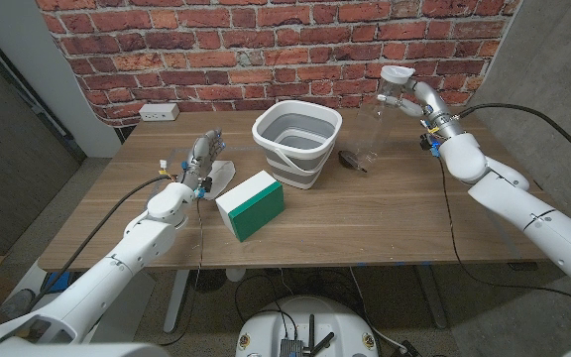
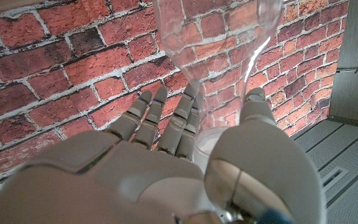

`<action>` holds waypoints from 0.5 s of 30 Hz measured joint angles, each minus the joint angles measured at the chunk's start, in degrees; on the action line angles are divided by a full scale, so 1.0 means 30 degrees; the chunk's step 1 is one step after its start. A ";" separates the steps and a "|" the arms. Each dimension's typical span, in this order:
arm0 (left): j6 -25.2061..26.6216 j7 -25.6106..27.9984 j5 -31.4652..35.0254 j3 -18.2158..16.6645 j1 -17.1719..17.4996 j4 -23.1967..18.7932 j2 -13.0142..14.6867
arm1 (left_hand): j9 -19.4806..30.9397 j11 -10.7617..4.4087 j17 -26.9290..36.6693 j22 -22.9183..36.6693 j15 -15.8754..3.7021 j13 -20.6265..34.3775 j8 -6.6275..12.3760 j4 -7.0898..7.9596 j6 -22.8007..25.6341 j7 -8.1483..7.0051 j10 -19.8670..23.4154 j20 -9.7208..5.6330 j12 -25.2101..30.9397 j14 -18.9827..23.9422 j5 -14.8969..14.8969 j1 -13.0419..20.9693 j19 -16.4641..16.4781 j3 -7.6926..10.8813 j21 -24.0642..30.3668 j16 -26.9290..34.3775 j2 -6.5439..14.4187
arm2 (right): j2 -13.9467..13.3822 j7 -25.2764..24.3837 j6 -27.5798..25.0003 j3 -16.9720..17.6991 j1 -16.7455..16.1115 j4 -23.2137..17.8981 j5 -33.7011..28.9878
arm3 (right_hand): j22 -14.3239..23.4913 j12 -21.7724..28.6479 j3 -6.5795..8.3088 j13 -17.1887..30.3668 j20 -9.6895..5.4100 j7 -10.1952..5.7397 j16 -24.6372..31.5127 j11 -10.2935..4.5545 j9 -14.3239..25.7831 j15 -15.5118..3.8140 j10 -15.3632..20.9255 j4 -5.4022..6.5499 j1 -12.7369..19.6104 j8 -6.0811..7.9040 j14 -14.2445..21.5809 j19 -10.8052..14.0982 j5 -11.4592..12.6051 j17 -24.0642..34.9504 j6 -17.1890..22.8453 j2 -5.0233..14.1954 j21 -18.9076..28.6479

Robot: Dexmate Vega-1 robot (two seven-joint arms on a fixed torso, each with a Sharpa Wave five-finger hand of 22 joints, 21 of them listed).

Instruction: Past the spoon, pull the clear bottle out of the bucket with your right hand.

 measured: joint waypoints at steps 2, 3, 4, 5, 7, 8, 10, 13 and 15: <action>0.0019 0.0016 -0.0011 -0.0001 0.0014 -0.0019 0.0001 | 0.0000 0.0000 0.0000 0.0000 0.0000 0.0000 0.0000 0.0000 0.0000 0.0000 0.0000 0.0000 0.0000 -0.0001 0.0000 0.0000 0.0000 0.0000 0.0000 0.0000 0.0000 | -0.0089 0.0193 -0.0007 0.0032 -0.0009 -0.0011 0.0103 | 0.0000 -0.0019 0.0000 -0.0008 0.0068 0.0063 -0.0149 0.0013 0.0000 -0.0047 -0.0071 0.0000 0.0021 -0.0119 -0.0047 -0.0069 0.0000 0.0000 -0.0081 0.0022 0.0000; 0.0025 0.0021 -0.0014 0.0000 0.0018 -0.0021 0.0000 | 0.0000 0.0000 -0.0001 0.0000 0.0000 0.0000 0.0000 0.0000 0.0000 0.0000 0.0000 0.0000 0.0000 0.0000 0.0000 0.0000 0.0000 0.0000 0.0000 0.0000 0.0000 | -0.0121 0.0244 -0.0010 0.0045 -0.0013 -0.0017 0.0141 | 0.0000 -0.0018 -0.0033 -0.0008 0.0084 0.0070 -0.0149 0.0017 0.0000 -0.0028 -0.0204 0.0032 0.0021 -0.0120 -0.0066 -0.0085 0.0000 0.0000 -0.0215 0.0023 0.0000; 0.0032 0.0026 -0.0021 0.0000 0.0018 -0.0022 0.0000 | -0.0001 0.0000 0.0000 0.0000 0.0000 0.0000 0.0000 0.0000 0.0000 0.0000 0.0000 0.0000 0.0000 0.0000 0.0000 0.0000 0.0000 0.0000 0.0000 0.0000 0.0000 | -0.0170 0.0328 -0.0020 0.0056 -0.0020 -0.0021 0.0194 | 0.0000 -0.0018 -0.0053 -0.0012 0.0102 0.0069 -0.0150 0.0047 0.0000 0.0028 -0.0234 0.0051 0.0021 -0.0119 -0.0123 -0.0103 0.0000 0.0000 -0.0217 0.0022 0.0000; 0.0035 0.0027 -0.0025 0.0000 0.0019 -0.0022 0.0000 | 0.0000 0.0000 0.0000 0.0000 0.0000 0.0000 0.0000 0.0000 0.0000 0.0000 0.0000 0.0000 0.0000 0.0000 0.0000 0.0000 0.0000 0.0000 0.0000 0.0000 0.0000 | -0.0187 0.0395 -0.0027 0.0060 -0.0024 -0.0023 0.0233 | 0.0000 -0.0018 -0.0053 0.0007 0.0102 0.0092 -0.0149 0.0111 0.0000 0.0055 -0.0300 0.0051 0.0021 -0.0119 -0.0150 -0.0103 0.0000 0.0000 -0.0243 0.0023 0.0000; 0.0048 0.0027 -0.0036 0.0000 0.0019 -0.0022 0.0000 | 0.0000 0.0038 0.0000 0.0000 0.0000 0.0000 0.0000 0.0000 0.0000 0.0000 0.0038 0.0000 0.0000 -0.0001 0.0000 0.0000 0.0000 0.0000 0.0000 0.0000 0.0000 | -0.0250 0.0502 -0.0039 0.0073 -0.0043 -0.0030 0.0304 | 0.0000 -0.0018 -0.0053 0.0037 0.0102 0.0070 -0.0150 0.0077 0.0000 0.0048 -0.0426 0.0051 0.0020 -0.0119 -0.0156 -0.0103 0.0000 -0.0001 -0.0414 0.0023 0.0000; 0.0052 0.0027 -0.0041 0.0000 0.0020 -0.0022 -0.0003 | 0.0000 0.0038 0.0021 0.0000 0.0000 0.0000 0.0000 0.0000 0.0000 0.0000 0.0038 0.0000 0.0000 0.0000 0.0000 0.0000 0.0000 0.0000 0.0000 0.0000 0.0000 | -0.0276 0.0562 -0.0044 0.0077 -0.0055 -0.0031 0.0340 | 0.0000 -0.0018 -0.0053 0.0037 0.0145 0.0069 -0.0150 0.0110 0.0000 -0.0022 -0.0510 0.0051 0.0020 -0.0200 -0.0226 -0.0146 0.0000 -0.0001 -0.0419 0.0023 0.0000; 0.0054 0.0027 -0.0044 0.0000 0.0019 -0.0018 -0.0013 | 0.0000 0.0038 0.0044 0.0000 0.0000 0.0000 0.0000 0.0000 0.0000 0.0000 0.0038 0.0000 0.0000 0.0000 0.0000 0.0000 0.0000 0.0000 0.0000 0.0000 0.0000 | -0.0321 0.0661 -0.0051 0.0085 -0.0078 -0.0031 0.0402 | 0.0000 -0.0018 -0.0053 0.0038 0.0212 0.0079 -0.0284 0.0085 0.0001 0.0033 -0.0683 0.0051 0.0020 -0.0267 -0.0322 -0.0213 0.0000 -0.0001 -0.0627 0.0023 0.0000; 0.0059 0.0027 -0.0048 0.0000 0.0017 -0.0005 -0.0022 | 0.0000 0.0038 0.0044 0.0000 0.0000 0.0000 0.0000 0.0000 0.0000 0.0000 0.0038 0.0000 0.0000 -0.0001 0.0000 0.0000 0.0000 0.0000 0.0000 0.0000 0.0000 | -0.0375 0.0816 -0.0052 0.0090 -0.0095 -0.0031 0.0498 | 0.0000 -0.0018 -0.0053 0.0037 0.0239 0.0173 -0.0284 0.0212 0.0001 -0.0022 -0.0965 0.0051 0.0019 -0.0272 -0.0428 -0.0240 0.0000 -0.0001 -0.0794 0.0023 0.0000; 0.0075 0.0027 -0.0053 0.0000 0.0014 0.0003 -0.0024 | 0.0000 0.0038 0.0043 0.0000 0.0000 0.0000 0.0000 0.0000 0.0000 0.0000 0.0038 0.0000 0.0000 0.0000 0.0000 0.0000 -0.0001 0.0000 0.0000 0.0000 0.0000 | -0.0429 0.0888 -0.0053 0.0091 -0.0101 -0.0021 0.0527 | 0.0000 -0.0018 -0.0053 0.0036 0.0346 0.0186 -0.0400 0.0324 0.0002 0.0061 -0.1273 0.0051 0.0019 -0.0416 -0.0554 -0.0347 0.0000 -0.0002 -0.1091 0.0023 -0.0097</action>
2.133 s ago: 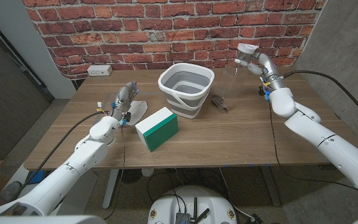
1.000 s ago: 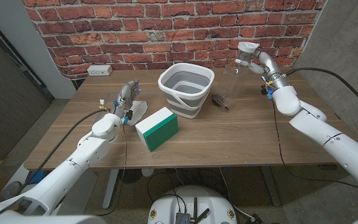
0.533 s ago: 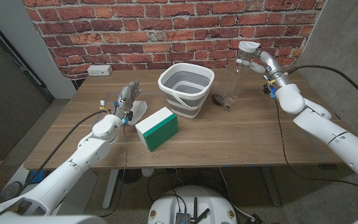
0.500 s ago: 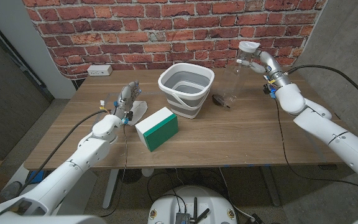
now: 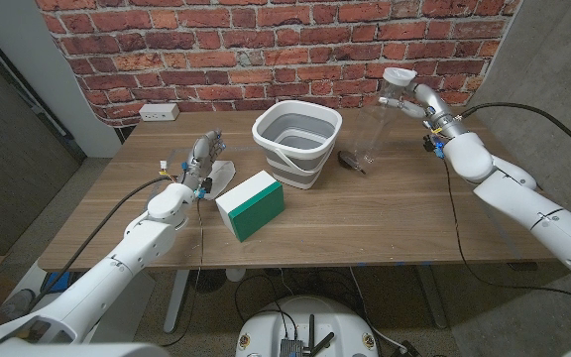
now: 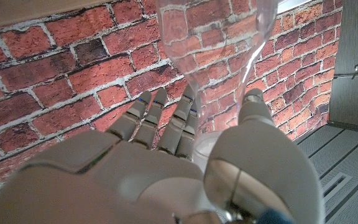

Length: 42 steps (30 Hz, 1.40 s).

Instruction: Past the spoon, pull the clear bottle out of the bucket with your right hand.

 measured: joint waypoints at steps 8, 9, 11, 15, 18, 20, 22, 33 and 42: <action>0.0050 0.0001 -0.0028 0.0025 -0.0014 0.0047 -0.0034 | -0.0001 0.0000 -0.0001 0.0000 0.0001 0.0000 0.0000 0.0000 0.0103 -0.0103 -0.0001 0.0000 0.0000 0.0000 0.0000 0.0000 0.0000 0.0000 0.0000 0.0000 0.0000 | -0.0156 0.0472 0.0039 -0.0058 0.0048 0.0108 0.0152 | 0.0000 -0.0093 -0.0154 0.0088 0.0133 -0.0024 -0.0160 0.0117 0.0002 -0.0047 -0.0727 0.0002 -0.0002 -0.0293 -0.0317 -0.0133 0.0000 -0.0001 -0.0516 -0.0001 -0.0054; 0.0060 0.0001 -0.0031 0.0028 -0.0018 0.0051 -0.0035 | 0.0000 0.0000 -0.0001 0.0000 0.0000 0.0000 0.0000 0.0000 0.0103 -0.0103 0.0000 0.0000 0.0000 0.0000 0.0000 0.0001 0.0000 0.0000 0.0000 0.0000 0.0000 | -0.0156 0.0474 0.0047 -0.0086 0.0068 0.0146 0.0152 | -0.0001 -0.0017 -0.0154 0.0088 0.0133 -0.0060 -0.0159 0.0013 0.0002 -0.0046 -0.0623 0.0002 -0.0002 -0.0273 -0.0317 -0.0133 0.0000 -0.0001 -0.0480 -0.0001 -0.0054; 0.0074 0.0001 -0.0033 0.0039 -0.0037 0.0076 -0.0045 | 0.0000 0.0000 -0.0001 0.0000 0.0074 0.0000 0.0000 0.0000 0.0104 -0.0103 0.0000 0.0000 0.0000 0.0074 0.0000 0.0000 0.0000 0.0000 0.0000 0.0000 0.0000 | -0.0152 0.0474 0.0074 -0.0095 0.0085 0.0187 0.0154 | -0.0001 0.0041 -0.0155 0.0087 0.0132 -0.0162 -0.0159 -0.0117 0.0002 -0.0061 -0.0492 0.0002 -0.0002 -0.0165 -0.0301 -0.0133 0.0000 -0.0002 -0.0369 -0.0001 -0.0054; 0.0103 0.0000 -0.0036 0.0069 -0.0109 0.0148 -0.0063 | 0.0000 0.0000 -0.0028 0.0000 0.0106 0.0000 0.0000 0.0000 0.0104 -0.0103 0.0000 0.0000 0.0000 0.0106 0.0000 0.0000 0.0000 0.0000 0.0000 0.0000 0.0000 | -0.0120 0.0385 0.0136 -0.0092 0.0090 0.0228 0.0157 | 0.0000 0.0315 -0.0157 0.0142 0.0125 -0.0321 -0.0158 -0.0331 0.0003 -0.0009 -0.0277 0.0005 -0.0003 0.0000 -0.0136 -0.0126 -0.0001 0.0090 -0.0051 -0.0003 -0.0054; 0.0159 -0.0025 -0.0037 0.0108 -0.0196 0.0217 -0.0077 | -0.0001 0.0000 -0.0053 0.0000 0.0106 0.0000 0.0000 0.0003 0.0104 -0.0103 0.0000 -0.0001 0.0000 0.0106 0.0000 0.0001 0.0000 0.0003 0.0000 0.0000 0.0000 | -0.0112 0.0235 0.0175 0.0020 0.0071 0.0197 0.0169 | 0.0000 0.0390 -0.0165 0.0176 0.0023 -0.0328 -0.0158 -0.0439 0.0003 -0.0086 -0.0168 0.0012 -0.0003 0.0097 -0.0008 -0.0024 -0.0002 0.0091 0.0149 -0.0003 0.0040; 0.0183 -0.0059 -0.0039 0.0127 -0.0250 0.0259 -0.0085 | -0.0001 0.0000 -0.0054 0.0000 0.0106 0.0000 0.0000 0.0054 0.0103 -0.0103 0.0000 0.0000 0.0000 0.0106 0.0000 0.0001 0.0000 0.0054 0.0000 0.0000 0.0000 | -0.0113 0.0159 0.0176 0.0102 0.0035 0.0126 0.0181 | 0.0000 0.0390 -0.0167 0.0176 -0.0059 -0.0369 -0.0135 -0.0524 -0.0071 -0.0030 -0.0074 0.0014 -0.0003 0.0113 0.0047 0.0059 -0.0002 0.0090 0.0195 -0.0003 0.0040; 0.0219 -0.0098 -0.0041 0.0152 -0.0323 0.0305 -0.0093 | -0.0001 0.0000 -0.0054 0.0000 0.0106 0.0000 0.0000 0.0054 0.0103 -0.0103 0.0000 0.0000 0.0000 0.0105 0.0000 0.0000 0.0000 0.0054 0.0000 0.0000 0.0000 | -0.0112 0.0080 0.0176 0.0220 -0.0024 0.0003 0.0226 | 0.0000 0.0390 -0.0167 0.0141 -0.0077 -0.0391 -0.0071 -0.0527 -0.0092 -0.0030 -0.0071 0.0014 -0.0002 0.0151 0.0047 0.0077 -0.0001 0.0090 0.0219 -0.0002 0.0040; 0.0397 -0.0243 -0.0069 0.0239 -0.0572 0.0511 -0.0118 | -0.0001 -0.0105 -0.0052 0.0000 0.0105 0.0000 0.0000 0.0054 0.0103 -0.0103 0.0105 0.0000 0.0000 0.0105 0.0000 0.0001 0.0000 0.0054 0.0000 0.0000 0.0000 | -0.0573 -0.0195 -0.0240 0.0954 -0.0425 -0.0880 0.0349 | 0.0000 0.0520 -0.0166 0.0208 -0.0006 -0.0251 -0.0064 -0.0527 -0.0093 0.0004 -0.0068 0.0014 0.0099 0.0152 0.0081 0.0148 0.0001 0.0089 0.0419 0.0098 0.0040; 0.0602 -0.0241 -0.0092 0.0260 -0.0647 0.0526 -0.0115 | -0.0001 -0.0105 -0.0051 0.0000 0.0105 0.0000 0.0000 0.0054 0.0103 -0.0103 0.0105 -0.0001 0.0000 0.0104 0.0000 0.0000 0.0000 0.0054 0.0000 0.0000 0.0000 | -0.1069 -0.0200 -0.0740 0.1482 -0.0893 -0.1574 0.0440 | 0.0000 0.0520 -0.0233 0.0149 -0.0007 -0.0249 -0.0064 -0.0522 -0.0092 0.0004 -0.0067 0.0081 0.0098 0.0151 0.0081 0.0147 0.0001 0.0088 0.0420 0.0097 0.0039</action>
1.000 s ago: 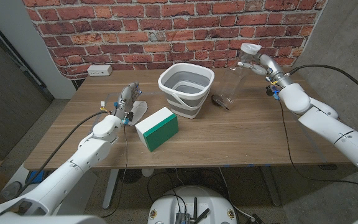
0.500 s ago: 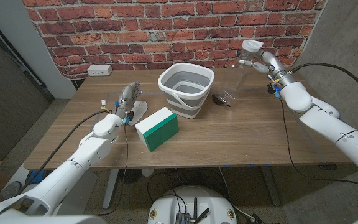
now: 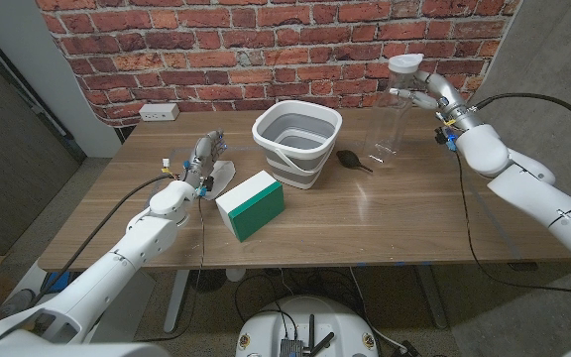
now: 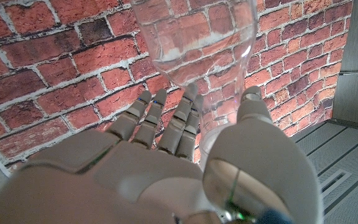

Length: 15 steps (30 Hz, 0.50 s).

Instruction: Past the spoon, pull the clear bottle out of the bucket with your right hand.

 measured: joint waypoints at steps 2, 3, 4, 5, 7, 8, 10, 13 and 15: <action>0.0025 0.0005 -0.0005 0.0002 -0.0024 0.0005 0.0003 | 0.0000 0.0000 0.0000 0.0000 0.0000 0.0000 0.0000 0.0000 0.0000 0.0000 -0.0001 0.0000 0.0000 0.0000 0.0000 0.0000 0.0000 -0.0001 0.0000 0.0000 0.0000 | -0.0103 0.0000 -0.0107 0.0111 -0.0118 -0.0148 0.0014 | 0.0000 0.0000 0.0000 0.0016 0.0001 0.0098 0.0000 0.0002 0.0000 0.0000 0.0000 0.0000 0.0000 0.0000 0.0000 0.0001 0.0000 0.0000 -0.0100 0.0000 0.0000; 0.0037 0.0010 -0.0006 0.0005 -0.0044 0.0005 0.0005 | 0.0000 0.0000 0.0000 0.0000 0.0000 0.0000 0.0000 0.0000 0.0000 0.0000 0.0000 0.0000 0.0000 0.0000 0.0000 0.0000 0.0000 -0.0001 0.0000 -0.0001 0.0000 | -0.0138 0.0000 -0.0107 0.0146 -0.0161 -0.0203 0.0014 | 0.0000 0.0000 0.0000 0.0025 0.0039 0.0102 0.0000 0.0003 0.0000 0.0000 0.0000 0.0000 0.0000 0.0000 0.0000 0.0039 0.0000 0.0000 -0.0104 0.0000 0.0000; 0.0056 0.0010 -0.0008 0.0005 -0.0044 0.0005 0.0005 | -0.0001 0.0000 0.0001 0.0000 -0.0001 0.0000 0.0000 0.0000 0.0000 0.0000 0.0000 0.0000 0.0000 0.0000 0.0000 0.0000 0.0000 0.0000 0.0000 0.0000 0.0000 | -0.0202 0.0000 -0.0107 0.0212 -0.0243 -0.0299 0.0014 | 0.0000 0.0000 0.0000 0.0028 0.0070 0.0101 0.0000 0.0004 0.0000 0.0000 0.0001 0.0000 0.0000 0.0000 0.0000 0.0069 0.0000 0.0000 -0.0105 0.0000 0.0000; 0.0063 0.0011 -0.0009 0.0005 -0.0044 0.0005 0.0005 | 0.0000 0.0000 0.0001 0.0000 0.0000 0.0000 0.0000 0.0000 0.0000 0.0000 -0.0001 0.0000 0.0000 -0.0001 0.0000 0.0000 0.0000 -0.0001 0.0000 0.0000 0.0000 | -0.0266 -0.0020 -0.0305 0.0280 -0.0325 -0.0401 0.0035 | 0.0000 0.0000 0.0000 0.0028 0.0069 0.0100 0.0000 0.0010 0.0000 0.0000 0.0006 0.0000 0.0000 0.0000 0.0000 0.0069 0.0000 0.0000 -0.0106 0.0000 0.0000; 0.0098 0.0013 -0.0014 0.0016 -0.0062 0.0022 0.0005 | 0.0000 0.0000 0.0001 0.0000 0.0000 0.0000 0.0000 0.0000 0.0000 0.0000 0.0000 0.0000 0.0000 -0.0001 -0.0001 0.0000 0.0000 0.0000 0.0000 0.0000 0.0000 | -0.0361 -0.0020 -0.0305 0.0387 -0.0459 -0.0554 0.0035 | 0.0000 -0.0001 0.0000 0.0027 0.0069 0.0099 0.0000 0.0033 0.0001 0.0000 0.0029 0.0000 -0.0001 0.0000 0.0000 0.0069 0.0000 -0.0001 -0.0107 -0.0001 -0.0001; 0.0100 0.0013 -0.0014 0.0016 -0.0062 0.0022 0.0005 | 0.0000 0.0001 0.0001 0.0000 0.0000 0.0000 0.0000 0.0000 0.0000 0.0000 -0.0001 0.0000 0.0000 -0.0001 0.0000 0.0000 0.0000 -0.0001 0.0000 0.0000 0.0000 | -0.0398 -0.0020 -0.0305 0.0433 -0.0514 -0.0617 0.0035 | 0.0000 0.0000 0.0000 0.0027 0.0069 0.0099 0.0000 0.0042 0.0000 0.0000 0.0020 0.0000 -0.0001 0.0000 0.0000 0.0069 0.0000 0.0000 -0.0107 -0.0001 -0.0001; 0.0115 0.0014 -0.0015 0.0043 -0.0114 0.0065 0.0005 | 0.0000 0.0000 0.0001 0.0000 0.0000 0.0001 0.0000 0.0000 0.0000 0.0000 -0.0001 0.0000 0.0000 -0.0001 0.0000 0.0000 0.0000 -0.0001 0.0000 0.0000 0.0000 | -0.0538 -0.0043 -0.0570 0.0604 -0.0728 -0.0835 0.0082 | 0.0000 0.0000 0.0000 0.0027 0.0069 0.0098 0.0000 0.0107 0.0001 0.0000 -0.0045 0.0000 -0.0001 -0.0001 0.0000 0.0069 0.0000 0.0000 -0.0109 -0.0001 0.0000; 0.0137 0.0019 -0.0016 0.0054 -0.0141 0.0087 0.0005 | 0.0000 0.0001 0.0003 0.0000 0.0000 0.0000 0.0000 0.0000 0.0000 0.0000 -0.0001 0.0000 0.0000 -0.0001 0.0000 0.0000 0.0000 -0.0001 0.0000 0.0000 0.0000 | -0.0712 -0.0099 -0.0850 0.0829 -0.1023 -0.1121 0.0155 | 0.0000 0.0000 0.0000 0.0027 0.0069 0.0096 0.0000 0.0109 0.0003 0.0000 -0.0046 0.0000 -0.0001 0.0000 0.0000 0.0069 0.0000 -0.0001 -0.0109 -0.0001 0.0000; 0.0146 0.0025 -0.0016 0.0054 -0.0143 0.0088 0.0004 | 0.0000 0.0001 0.0003 0.0000 0.0000 0.0000 0.0000 0.0000 0.0000 -0.0001 -0.0001 0.0000 0.0000 -0.0001 0.0000 0.0000 0.0000 -0.0001 0.0000 0.0000 0.0000 | -0.0806 -0.0106 -0.0874 0.0958 -0.1206 -0.1284 0.0162 | 0.0000 -0.0001 0.0001 -0.0003 0.0069 0.0096 0.0000 0.0110 0.0003 0.0000 -0.0046 0.0000 -0.0001 0.0000 0.0000 0.0069 0.0000 -0.0001 -0.0110 -0.0001 -0.0001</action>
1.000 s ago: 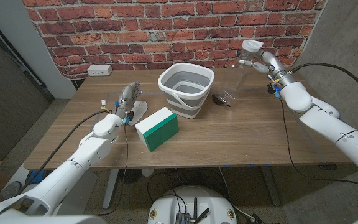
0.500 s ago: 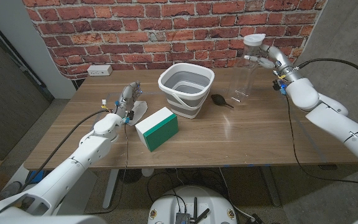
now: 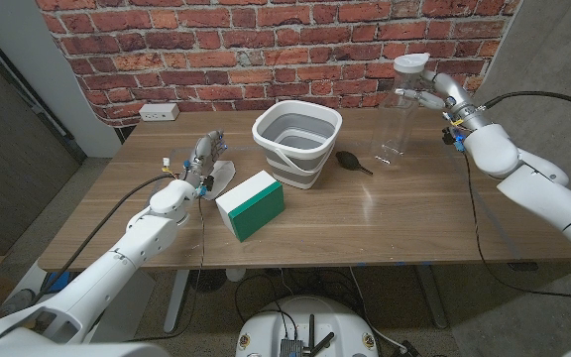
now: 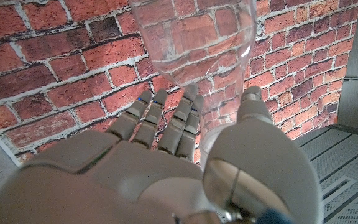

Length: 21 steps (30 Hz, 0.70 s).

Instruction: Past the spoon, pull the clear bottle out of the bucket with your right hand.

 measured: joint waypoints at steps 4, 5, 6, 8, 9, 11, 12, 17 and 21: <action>0.0009 0.0018 0.0000 0.0001 -0.0022 0.0021 0.0001 | 0.0000 0.0000 0.0000 0.0000 0.0000 0.0001 0.0000 0.0000 0.0000 0.0001 0.0000 0.0000 0.0000 0.0000 0.0000 0.0000 0.0000 0.0000 0.0000 0.0000 0.0000 | -0.0194 -0.0091 -0.0310 0.0286 -0.0443 -0.0321 0.0078 | 0.0000 0.0000 0.0000 0.0018 0.0000 -0.0002 0.0000 0.0001 0.0000 0.0000 0.0001 0.0000 0.0000 0.0000 0.0000 -0.0001 0.0000 0.0000 -0.0001 0.0000 0.0000; 0.0009 0.0024 0.0000 0.0001 -0.0031 0.0026 0.0001 | 0.0000 0.0000 0.0001 0.0000 0.0000 0.0000 0.0000 0.0000 0.0000 0.0001 0.0000 0.0000 0.0000 0.0000 0.0000 0.0000 0.0000 0.0000 0.0000 0.0000 0.0000 | -0.0250 -0.0135 -0.0425 0.0379 -0.0594 -0.0422 0.0103 | 0.0000 0.0000 0.0000 0.0031 -0.0001 -0.0002 0.0000 0.0001 0.0001 0.0000 0.0001 0.0000 0.0000 0.0000 0.0000 -0.0001 0.0000 0.0000 -0.0001 0.0000 0.0000; 0.0009 0.0027 -0.0001 0.0001 -0.0033 0.0026 0.0001 | 0.0001 0.0000 0.0000 0.0000 0.0000 0.0000 0.0000 0.0000 0.0000 0.0001 0.0000 0.0000 0.0000 0.0000 0.0000 -0.0001 -0.0001 0.0000 0.0000 0.0000 0.0000 | -0.0258 -0.0154 -0.0464 0.0392 -0.0619 -0.0437 0.0109 | 0.0000 0.0000 0.0000 0.0034 -0.0001 -0.0002 0.0000 0.0001 0.0000 -0.0001 0.0001 0.0000 0.0000 0.0000 0.0000 -0.0001 0.0000 0.0000 -0.0001 0.0000 0.0000; 0.0022 0.0050 -0.0001 0.0001 -0.0036 0.0027 0.0004 | 0.0000 0.0000 0.0001 0.0000 0.0000 0.0000 0.0000 0.0000 0.0000 0.0001 0.0000 0.0000 0.0000 0.0000 0.0000 0.0000 -0.0001 0.0000 0.0000 0.0000 0.0000 | -0.0342 -0.0229 -0.0553 0.0573 -0.0905 -0.0619 0.0120 | 0.0000 0.0000 0.0000 0.0039 -0.0001 -0.0003 0.0000 0.0001 0.0000 0.0000 0.0001 0.0000 0.0000 0.0000 -0.0001 -0.0001 0.0000 0.0000 -0.0002 -0.0001 0.0000; 0.0036 0.0068 0.0000 0.0000 -0.0036 0.0025 0.0013 | 0.0000 0.0000 0.0001 0.0000 0.0000 0.0000 0.0000 0.0000 0.0000 0.0001 0.0000 0.0000 0.0000 0.0000 0.0000 0.0000 0.0000 0.0000 0.0000 0.0000 0.0000 | -0.0367 -0.0301 -0.0614 0.0634 -0.1013 -0.0677 0.0123 | 0.0000 -0.0001 0.0000 0.0039 -0.0001 -0.0003 0.0000 0.0001 0.0000 0.0000 0.0001 0.0000 -0.0001 0.0000 0.0000 -0.0001 0.0000 -0.0001 -0.0002 0.0000 0.0000; 0.0069 0.0106 0.0000 0.0001 -0.0036 0.0010 0.0033 | 0.0000 0.0000 0.0001 0.0000 0.0000 0.0001 0.0000 0.0000 0.0000 0.0001 0.0000 0.0000 0.0000 0.0000 0.0000 0.0000 0.0000 -0.0001 0.0000 0.0000 0.0000 | -0.0400 -0.0392 -0.0670 0.0731 -0.1180 -0.0764 0.0124 | 0.0000 -0.0001 0.0000 0.0039 -0.0001 -0.0004 0.0000 0.0001 0.0001 -0.0001 0.0001 0.0000 0.0000 0.0000 -0.0001 -0.0001 0.0000 -0.0001 -0.0003 0.0000 0.0000; 0.0093 0.0134 0.0001 -0.0005 -0.0036 -0.0026 0.0055 | 0.0000 0.0000 0.0001 0.0000 0.0000 0.0000 0.0000 0.0000 0.0000 0.0001 0.0000 0.0000 0.0000 0.0000 0.0000 0.0000 0.0000 0.0000 0.0000 0.0000 0.0000 | -0.0421 -0.0461 -0.0699 0.0808 -0.1314 -0.0832 0.0125 | 0.0000 0.0000 0.0000 0.0038 -0.0001 -0.0004 0.0000 0.0002 0.0001 0.0000 0.0002 0.0000 -0.0001 0.0000 0.0000 -0.0001 0.0000 0.0000 -0.0003 -0.0001 0.0000; 0.0143 0.0246 0.0018 -0.0062 -0.0018 -0.0175 0.0121 | 0.0000 0.0000 0.0001 0.0000 0.0000 0.0000 0.0000 -0.0056 0.0000 0.0001 0.0000 0.0000 0.0000 0.0000 0.0000 -0.0001 0.0000 0.0055 0.0000 0.0000 0.0000 | -0.0444 -0.0788 -0.0812 0.1135 -0.1921 -0.1081 0.0117 | 0.0000 0.0000 -0.0053 0.0037 -0.0001 -0.0006 0.0000 0.0004 0.0001 0.0000 0.0004 -0.0053 0.0000 0.0000 0.0000 -0.0002 0.0000 0.0039 -0.0004 0.0000 0.0000; 0.0176 0.0349 0.0028 -0.0130 0.0055 -0.0308 0.0169 | 0.0000 0.0000 0.0001 0.0000 0.0000 0.0000 0.0000 -0.0081 0.0000 0.0001 -0.0001 0.0000 0.0000 0.0000 0.0000 0.0000 0.0000 0.0081 0.0000 0.0000 0.0000 | -0.0443 -0.1124 -0.0938 0.1360 -0.2379 -0.1298 0.0040 | 0.0000 -0.0001 -0.0072 0.0037 -0.0001 -0.0007 0.0000 0.0033 0.0001 0.0000 0.0033 -0.0072 0.0000 0.0000 0.0000 -0.0001 0.0000 0.0093 -0.0006 0.0000 -0.0001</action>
